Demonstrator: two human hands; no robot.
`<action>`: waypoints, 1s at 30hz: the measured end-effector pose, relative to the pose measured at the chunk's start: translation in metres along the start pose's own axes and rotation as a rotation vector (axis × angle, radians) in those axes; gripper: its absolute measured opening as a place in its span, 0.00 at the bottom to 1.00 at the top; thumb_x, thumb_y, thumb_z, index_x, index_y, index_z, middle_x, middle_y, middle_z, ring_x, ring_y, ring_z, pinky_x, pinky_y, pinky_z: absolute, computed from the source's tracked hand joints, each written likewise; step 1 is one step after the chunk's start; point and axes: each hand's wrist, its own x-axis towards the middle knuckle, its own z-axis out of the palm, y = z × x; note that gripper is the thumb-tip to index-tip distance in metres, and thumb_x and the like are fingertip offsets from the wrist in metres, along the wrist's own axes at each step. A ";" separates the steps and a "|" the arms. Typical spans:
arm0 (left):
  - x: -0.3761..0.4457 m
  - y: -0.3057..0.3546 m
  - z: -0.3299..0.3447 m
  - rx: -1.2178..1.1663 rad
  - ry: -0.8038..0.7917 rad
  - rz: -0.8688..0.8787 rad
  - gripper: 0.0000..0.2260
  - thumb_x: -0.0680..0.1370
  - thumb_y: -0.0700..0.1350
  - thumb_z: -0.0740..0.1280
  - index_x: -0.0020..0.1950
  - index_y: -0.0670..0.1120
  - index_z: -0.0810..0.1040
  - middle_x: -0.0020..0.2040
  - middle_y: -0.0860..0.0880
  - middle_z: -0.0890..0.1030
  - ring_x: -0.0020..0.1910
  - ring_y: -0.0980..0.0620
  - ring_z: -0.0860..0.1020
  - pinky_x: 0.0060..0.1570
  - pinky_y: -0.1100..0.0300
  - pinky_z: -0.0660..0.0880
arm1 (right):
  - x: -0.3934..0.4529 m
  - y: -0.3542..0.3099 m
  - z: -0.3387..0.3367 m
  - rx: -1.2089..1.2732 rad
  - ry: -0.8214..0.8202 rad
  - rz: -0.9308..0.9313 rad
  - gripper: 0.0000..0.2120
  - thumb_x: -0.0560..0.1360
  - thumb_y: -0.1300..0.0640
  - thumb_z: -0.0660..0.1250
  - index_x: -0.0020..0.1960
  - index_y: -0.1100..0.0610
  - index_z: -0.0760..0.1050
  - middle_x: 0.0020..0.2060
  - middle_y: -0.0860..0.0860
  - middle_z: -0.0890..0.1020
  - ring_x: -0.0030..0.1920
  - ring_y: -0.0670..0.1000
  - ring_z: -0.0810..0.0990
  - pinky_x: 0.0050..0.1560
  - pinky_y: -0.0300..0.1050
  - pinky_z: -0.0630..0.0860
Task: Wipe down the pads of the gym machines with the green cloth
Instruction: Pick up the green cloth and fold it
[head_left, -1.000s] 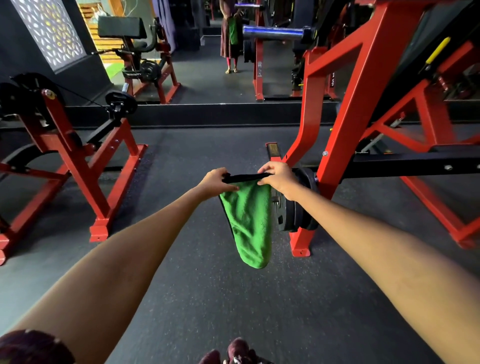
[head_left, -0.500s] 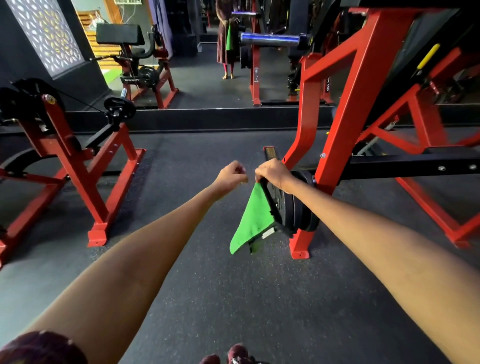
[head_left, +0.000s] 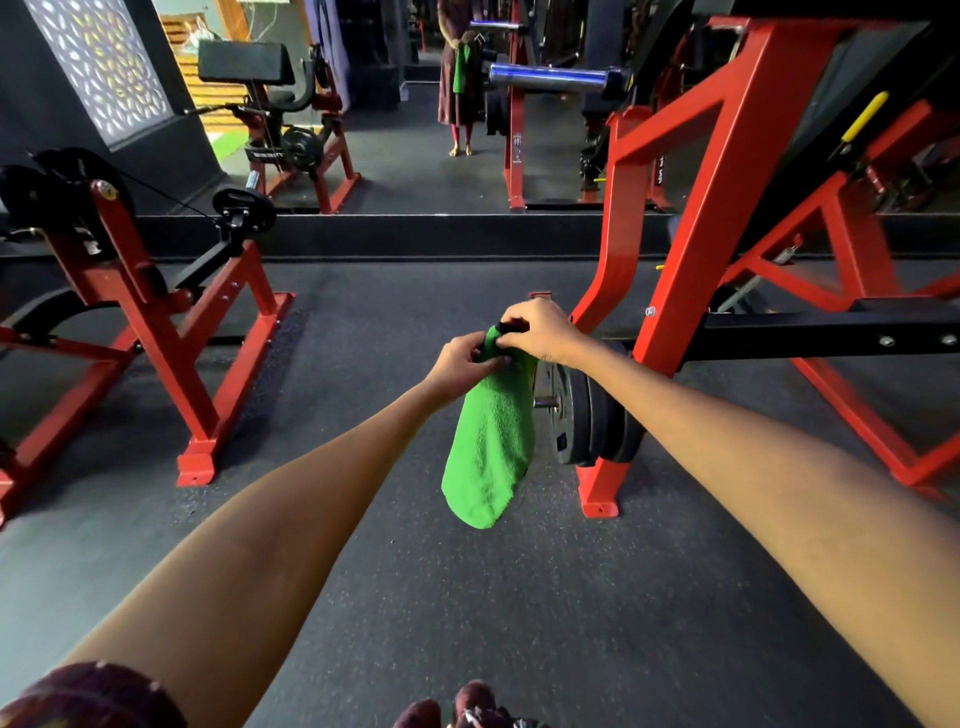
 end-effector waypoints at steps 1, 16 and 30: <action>-0.003 0.000 -0.001 0.004 0.005 0.000 0.09 0.75 0.45 0.71 0.49 0.40 0.79 0.37 0.47 0.76 0.35 0.55 0.70 0.36 0.59 0.66 | 0.001 -0.002 0.000 0.022 0.056 -0.019 0.08 0.71 0.59 0.72 0.48 0.63 0.81 0.44 0.57 0.83 0.43 0.50 0.75 0.41 0.40 0.63; -0.102 -0.117 -0.025 0.234 -0.247 -0.486 0.14 0.77 0.46 0.68 0.60 0.41 0.79 0.52 0.43 0.81 0.50 0.47 0.78 0.52 0.54 0.74 | 0.011 0.050 -0.037 0.062 0.505 0.260 0.10 0.75 0.56 0.67 0.51 0.62 0.78 0.47 0.61 0.82 0.49 0.61 0.79 0.43 0.50 0.69; -0.098 -0.115 -0.040 -0.570 0.518 -0.739 0.04 0.76 0.42 0.70 0.45 0.44 0.76 0.39 0.49 0.77 0.39 0.51 0.77 0.40 0.58 0.76 | -0.014 0.076 -0.006 0.051 0.581 0.697 0.12 0.78 0.56 0.63 0.56 0.62 0.77 0.56 0.62 0.80 0.57 0.62 0.77 0.51 0.51 0.72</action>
